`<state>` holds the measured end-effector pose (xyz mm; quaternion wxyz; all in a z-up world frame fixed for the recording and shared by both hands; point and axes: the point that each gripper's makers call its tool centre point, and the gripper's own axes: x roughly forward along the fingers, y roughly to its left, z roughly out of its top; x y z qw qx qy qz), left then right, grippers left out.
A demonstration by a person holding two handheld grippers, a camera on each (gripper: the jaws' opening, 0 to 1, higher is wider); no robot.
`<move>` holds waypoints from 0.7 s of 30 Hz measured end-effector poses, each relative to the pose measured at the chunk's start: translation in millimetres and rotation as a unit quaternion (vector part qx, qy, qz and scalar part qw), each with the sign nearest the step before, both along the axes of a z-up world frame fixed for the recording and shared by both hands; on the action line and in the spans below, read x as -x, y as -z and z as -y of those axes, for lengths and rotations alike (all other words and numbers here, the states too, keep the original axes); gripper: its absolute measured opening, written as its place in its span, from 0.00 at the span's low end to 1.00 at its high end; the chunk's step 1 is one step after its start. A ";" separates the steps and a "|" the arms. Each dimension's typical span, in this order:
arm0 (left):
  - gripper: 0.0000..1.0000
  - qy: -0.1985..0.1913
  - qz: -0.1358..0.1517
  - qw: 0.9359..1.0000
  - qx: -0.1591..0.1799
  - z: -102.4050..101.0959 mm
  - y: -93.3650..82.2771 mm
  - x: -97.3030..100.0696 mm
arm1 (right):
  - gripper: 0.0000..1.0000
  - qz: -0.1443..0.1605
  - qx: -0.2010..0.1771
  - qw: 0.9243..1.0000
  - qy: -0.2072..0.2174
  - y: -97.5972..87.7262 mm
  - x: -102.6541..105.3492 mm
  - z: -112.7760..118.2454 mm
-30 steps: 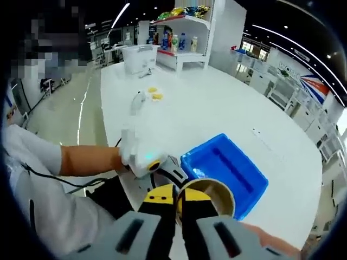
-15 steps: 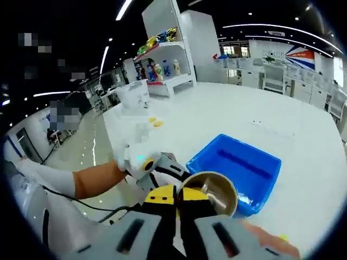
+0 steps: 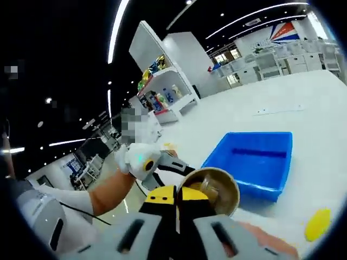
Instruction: Open the lid of the chip container on the table, take out the chips, place them into the box in front of the container, and close the lid
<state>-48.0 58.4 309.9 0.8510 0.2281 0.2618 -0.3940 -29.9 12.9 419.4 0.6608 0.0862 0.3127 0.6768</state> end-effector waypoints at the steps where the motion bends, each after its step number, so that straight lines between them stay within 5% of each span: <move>1: 0.47 0.002 -0.006 1.000 -0.010 -1.0 1.1 1.3 | 0.00 -0.017 -0.011 1.000 0.003 1.3 1.1 0.2; 14: 0.47 0.017 -0.091 0.985 -0.149 -24.3 21.2 12.3 | 0.00 -0.132 -0.090 0.987 0.006 36.9 7.1 5.9; 21: 0.47 0.023 -0.125 0.975 -0.184 -28.9 29.9 22.1 | 0.00 -0.181 -0.106 0.978 0.007 59.4 10.0 6.0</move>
